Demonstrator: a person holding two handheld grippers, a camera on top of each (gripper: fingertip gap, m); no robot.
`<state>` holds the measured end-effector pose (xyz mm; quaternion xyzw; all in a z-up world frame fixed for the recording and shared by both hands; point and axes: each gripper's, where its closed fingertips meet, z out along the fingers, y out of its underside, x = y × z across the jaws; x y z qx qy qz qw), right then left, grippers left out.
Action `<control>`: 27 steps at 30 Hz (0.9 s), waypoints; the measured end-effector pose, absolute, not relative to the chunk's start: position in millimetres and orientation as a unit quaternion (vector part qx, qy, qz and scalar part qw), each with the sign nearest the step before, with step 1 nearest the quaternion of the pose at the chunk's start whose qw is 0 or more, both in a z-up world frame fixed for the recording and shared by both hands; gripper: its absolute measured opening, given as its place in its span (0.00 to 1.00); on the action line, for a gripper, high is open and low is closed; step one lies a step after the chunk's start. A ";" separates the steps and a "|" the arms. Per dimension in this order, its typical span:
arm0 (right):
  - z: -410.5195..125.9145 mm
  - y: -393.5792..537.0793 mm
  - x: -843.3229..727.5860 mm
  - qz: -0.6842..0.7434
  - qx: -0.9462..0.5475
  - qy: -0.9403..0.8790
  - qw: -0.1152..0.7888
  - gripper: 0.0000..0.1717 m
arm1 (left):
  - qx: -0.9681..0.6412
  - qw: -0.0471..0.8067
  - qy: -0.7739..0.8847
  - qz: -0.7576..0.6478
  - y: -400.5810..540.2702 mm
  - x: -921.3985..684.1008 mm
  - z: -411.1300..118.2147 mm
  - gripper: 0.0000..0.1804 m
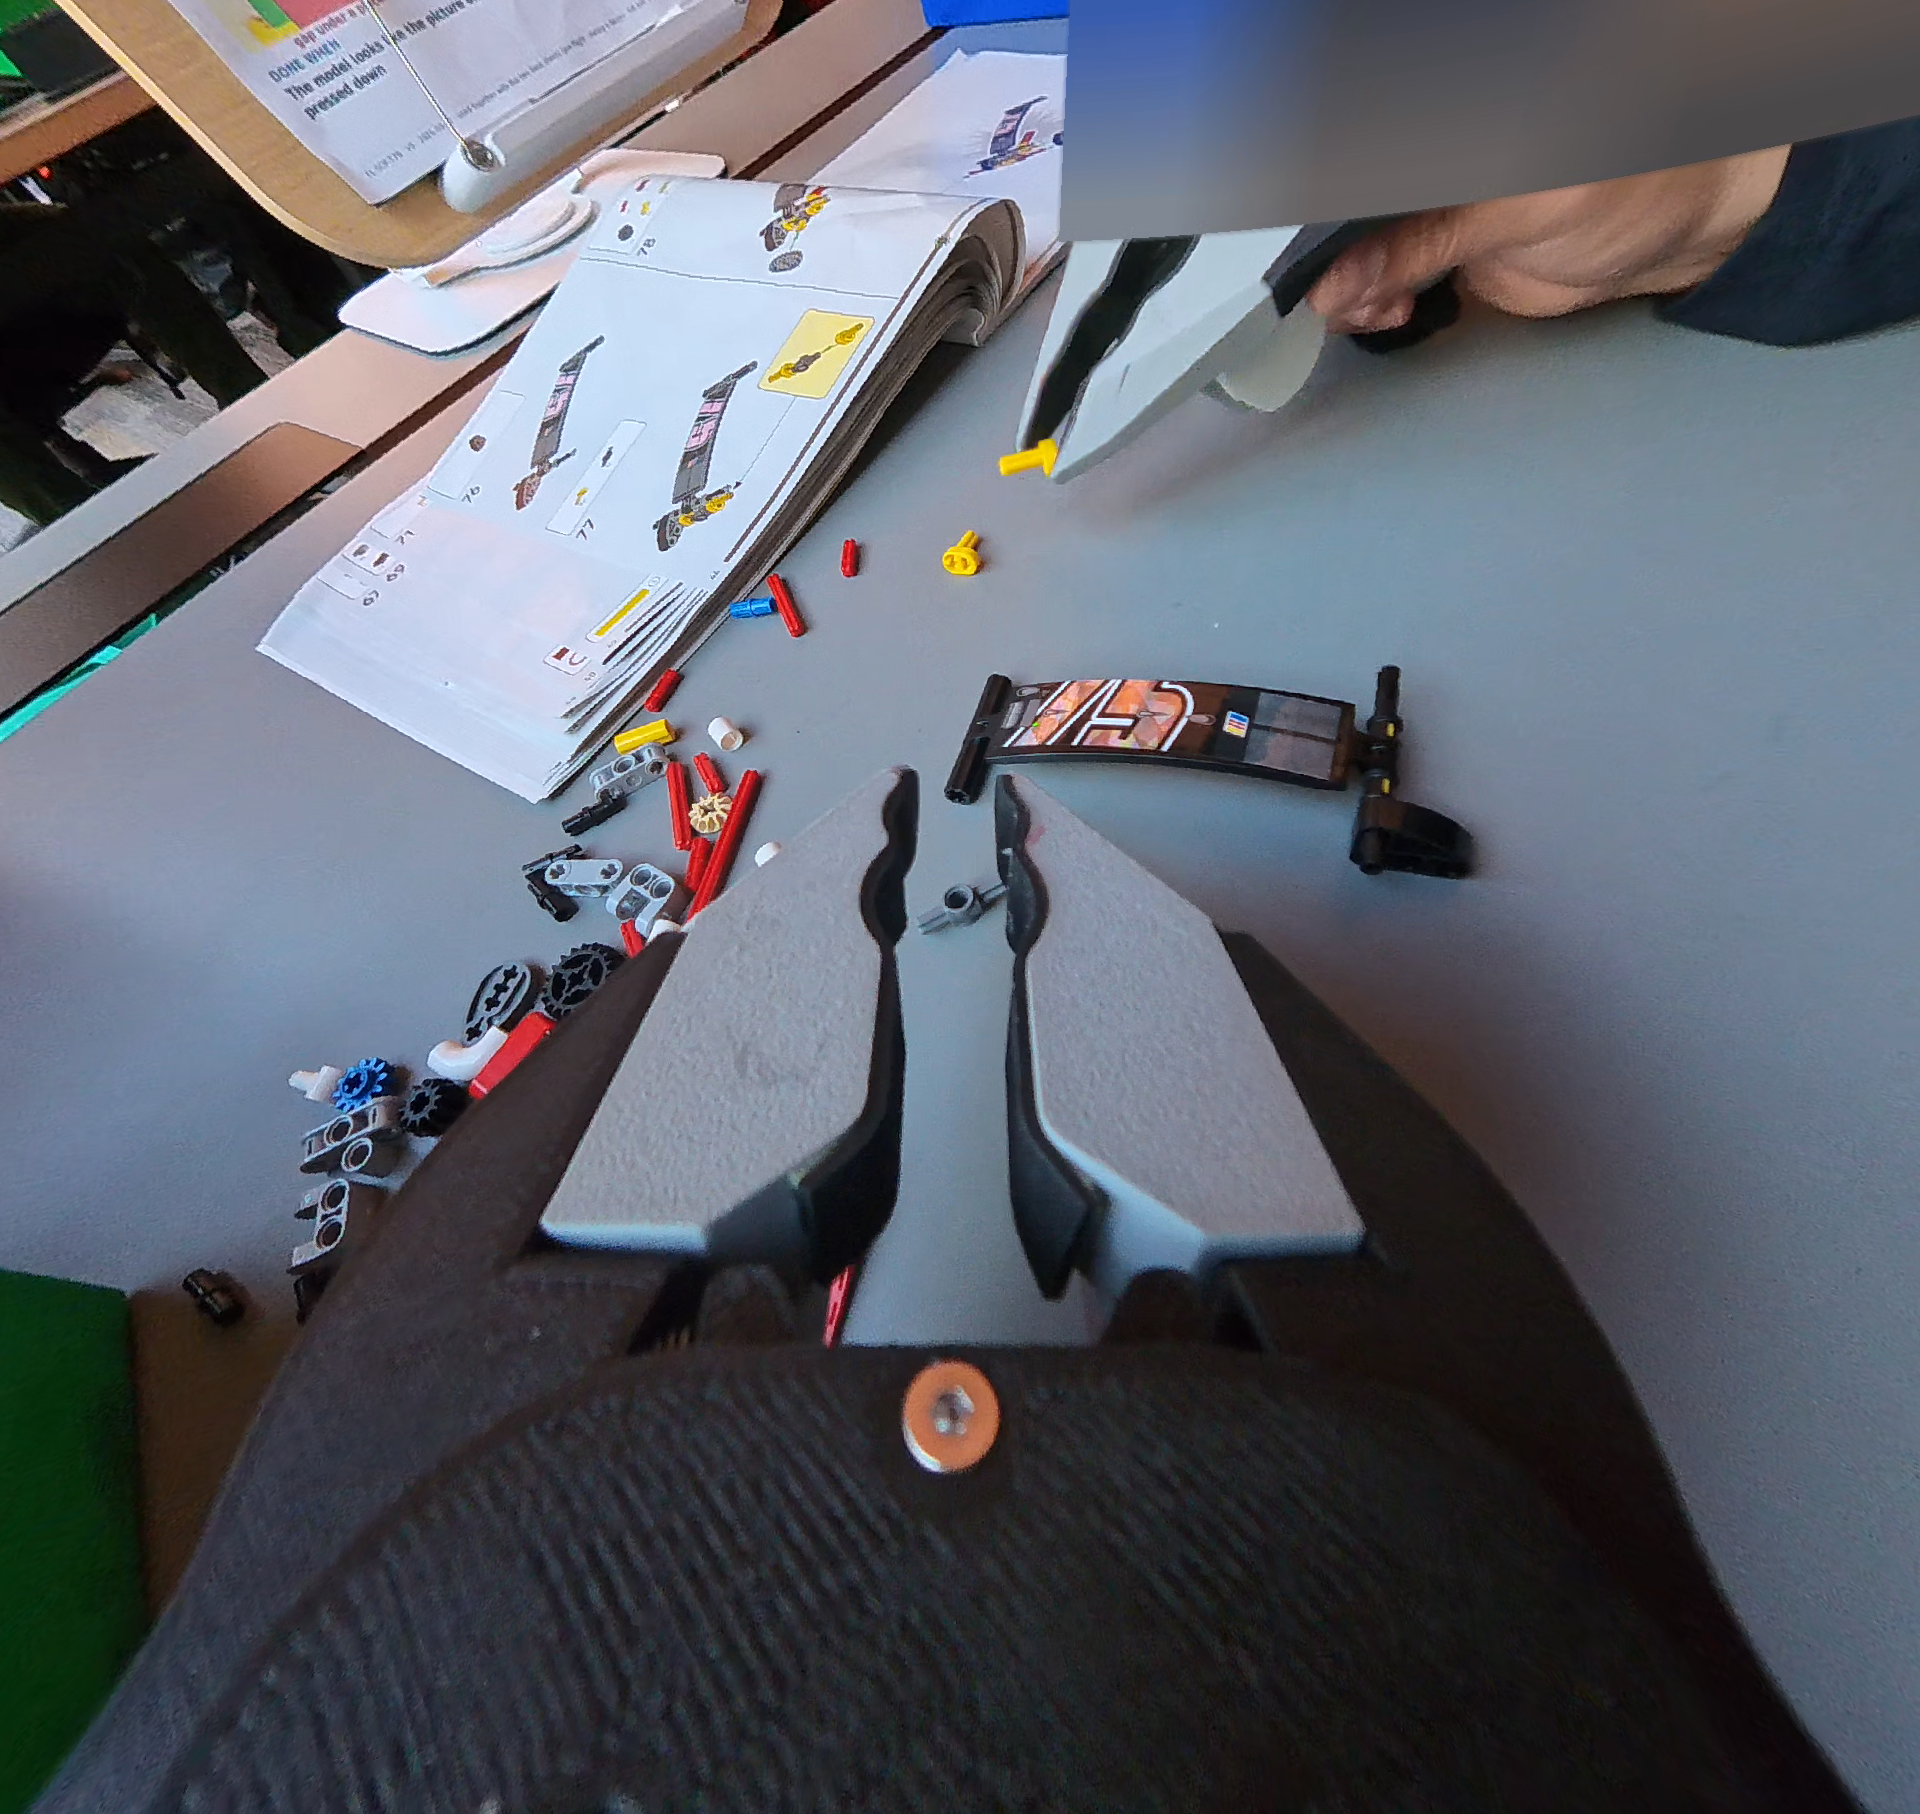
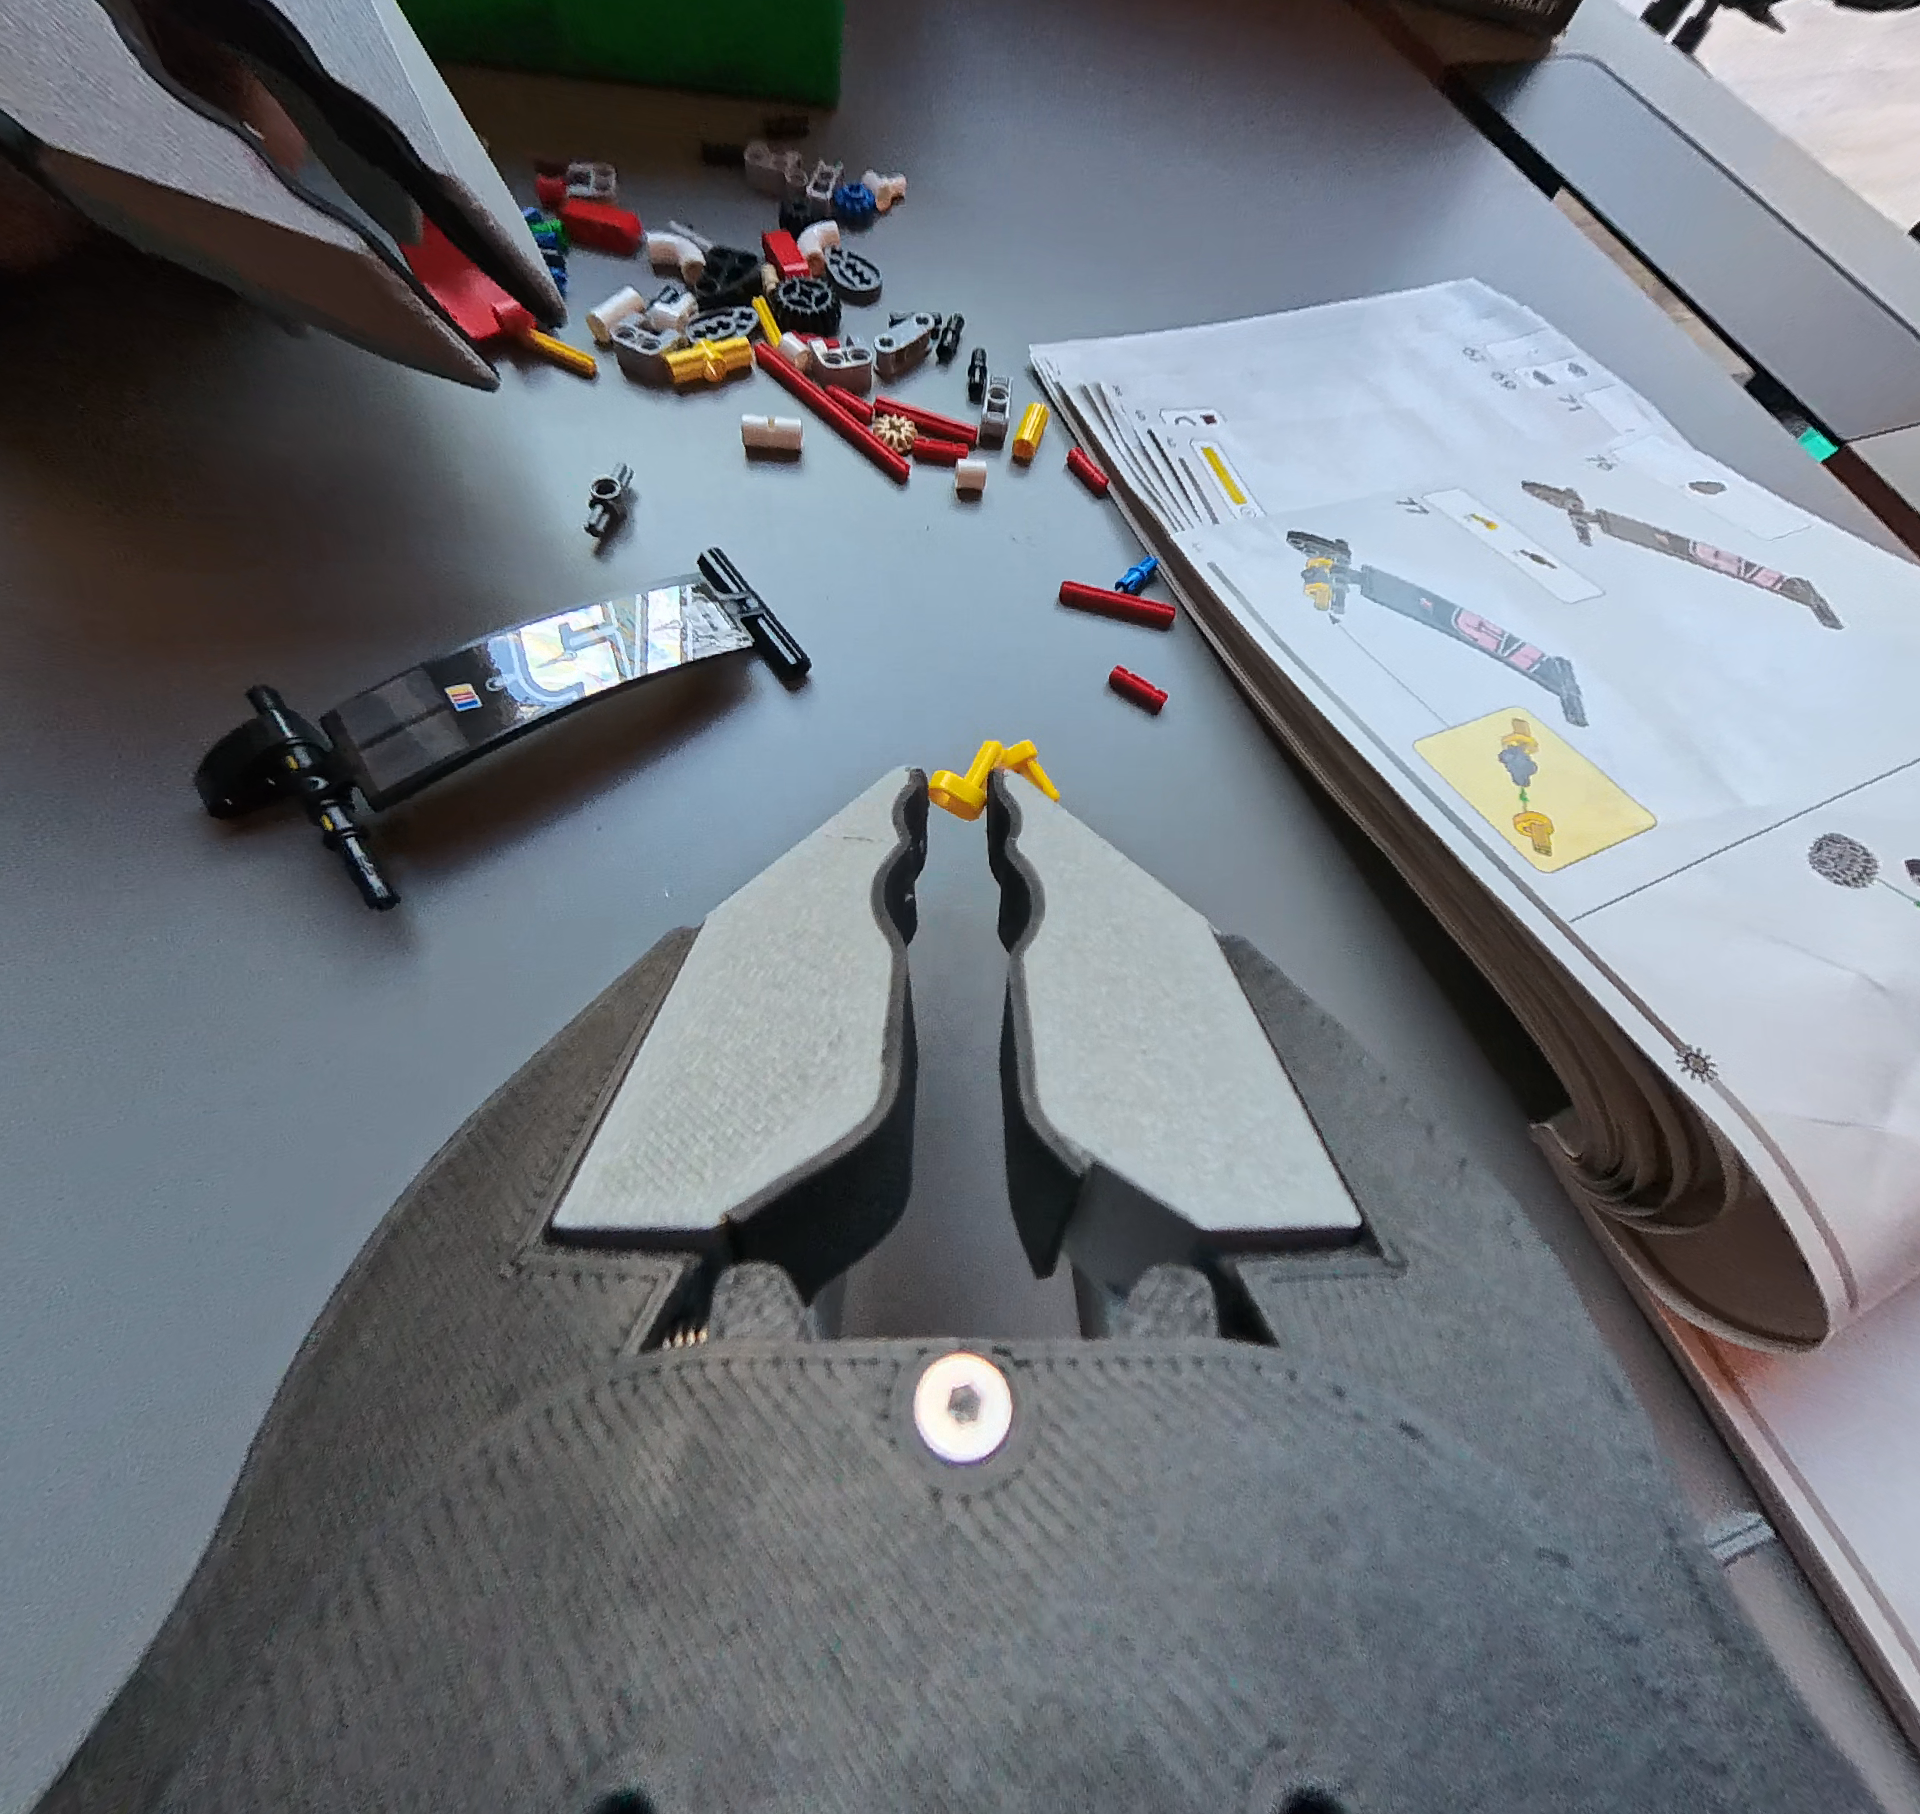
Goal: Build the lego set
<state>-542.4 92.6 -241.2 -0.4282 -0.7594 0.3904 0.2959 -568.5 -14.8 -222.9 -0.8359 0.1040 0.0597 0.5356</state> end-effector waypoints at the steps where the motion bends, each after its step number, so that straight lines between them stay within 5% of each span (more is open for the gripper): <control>1: -239.7 92.3 -542.3 0.394 -0.427 -0.758 0.297 0.05 | -0.836 0.535 0.104 0.059 -14.8 -568.4 -222.9 0.06; 22: -239.4 81.8 -536.2 0.407 -0.408 -0.767 0.281 0.05 | -0.841 0.534 0.087 0.010 -16.0 -570.1 -223.4 0.12; 27: -244.2 79.8 -529.4 0.409 -0.407 -0.775 0.258 0.05 | -0.881 0.455 0.129 0.002 -27.4 -573.8 -249.1 0.12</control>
